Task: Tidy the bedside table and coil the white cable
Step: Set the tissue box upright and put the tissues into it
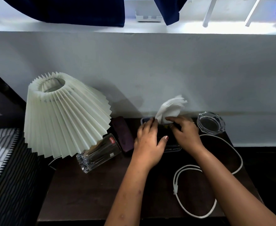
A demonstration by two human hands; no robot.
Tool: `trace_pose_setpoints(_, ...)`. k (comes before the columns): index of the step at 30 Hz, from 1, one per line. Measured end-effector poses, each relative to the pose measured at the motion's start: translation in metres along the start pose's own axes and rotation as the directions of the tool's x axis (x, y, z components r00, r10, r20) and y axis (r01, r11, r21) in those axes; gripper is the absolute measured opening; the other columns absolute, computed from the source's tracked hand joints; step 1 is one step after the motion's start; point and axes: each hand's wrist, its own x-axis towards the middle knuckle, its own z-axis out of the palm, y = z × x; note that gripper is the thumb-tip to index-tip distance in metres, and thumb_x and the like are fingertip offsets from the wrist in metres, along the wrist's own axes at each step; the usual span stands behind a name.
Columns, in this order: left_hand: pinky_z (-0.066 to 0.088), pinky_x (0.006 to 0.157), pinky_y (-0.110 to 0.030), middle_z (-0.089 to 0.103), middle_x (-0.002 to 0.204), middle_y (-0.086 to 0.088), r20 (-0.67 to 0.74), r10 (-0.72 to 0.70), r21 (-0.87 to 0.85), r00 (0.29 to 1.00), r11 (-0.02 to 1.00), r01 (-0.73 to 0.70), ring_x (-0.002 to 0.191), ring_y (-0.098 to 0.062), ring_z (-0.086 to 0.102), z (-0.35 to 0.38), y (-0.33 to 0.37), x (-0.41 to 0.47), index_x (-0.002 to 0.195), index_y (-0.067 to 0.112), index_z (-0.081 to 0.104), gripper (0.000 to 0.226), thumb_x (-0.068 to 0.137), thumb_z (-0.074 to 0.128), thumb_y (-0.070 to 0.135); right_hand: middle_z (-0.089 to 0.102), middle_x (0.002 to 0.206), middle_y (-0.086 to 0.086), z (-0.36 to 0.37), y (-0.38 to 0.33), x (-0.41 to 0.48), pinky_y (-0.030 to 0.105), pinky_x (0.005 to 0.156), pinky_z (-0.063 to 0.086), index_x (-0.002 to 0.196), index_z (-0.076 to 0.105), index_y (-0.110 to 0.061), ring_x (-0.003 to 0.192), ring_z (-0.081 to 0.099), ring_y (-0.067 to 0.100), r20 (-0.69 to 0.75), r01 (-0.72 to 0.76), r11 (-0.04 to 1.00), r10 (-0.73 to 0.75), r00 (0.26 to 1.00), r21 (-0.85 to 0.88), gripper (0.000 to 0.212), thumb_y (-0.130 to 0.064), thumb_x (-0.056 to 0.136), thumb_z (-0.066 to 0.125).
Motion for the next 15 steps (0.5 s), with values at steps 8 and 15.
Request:
trace_pose_setpoints(8, 0.025, 0.111, -0.043, 0.010, 0.157, 0.011, -0.020, 0.032, 0.092, 0.999, 0.995, -0.030, 0.143, -0.015, 0.005, 0.0041, -0.0028, -0.0009, 0.147, 0.030, 0.016, 0.063, 0.092, 0.040, 0.049, 0.059, 0.120, -0.004, -0.0048, -0.0063, -0.0021, 0.039, 0.097, 0.024, 0.114, 0.064, -0.033, 0.118, 0.040, 0.024, 0.055, 0.058, 0.954, -0.044, 0.998, -0.295, 0.030, -0.023, 0.088, 0.051)
trace_pose_setpoints(15, 0.031, 0.107, -0.041, 0.012, 0.157, 0.010, -0.045, 0.035, 0.114, 0.998, 0.993, -0.030, 0.140, -0.017, 0.011, 0.0048, -0.0043, -0.0004, 0.147, 0.026, 0.018, 0.065, 0.091, 0.041, 0.050, 0.060, 0.112, 0.002, -0.0027, -0.0038, -0.0048, 0.042, 0.094, 0.031, 0.109, 0.066, -0.028, 0.114, 0.046, 0.026, 0.000, 0.097, 0.908, -0.106, 0.994, -0.407, 0.026, -0.025, 0.085, 0.056)
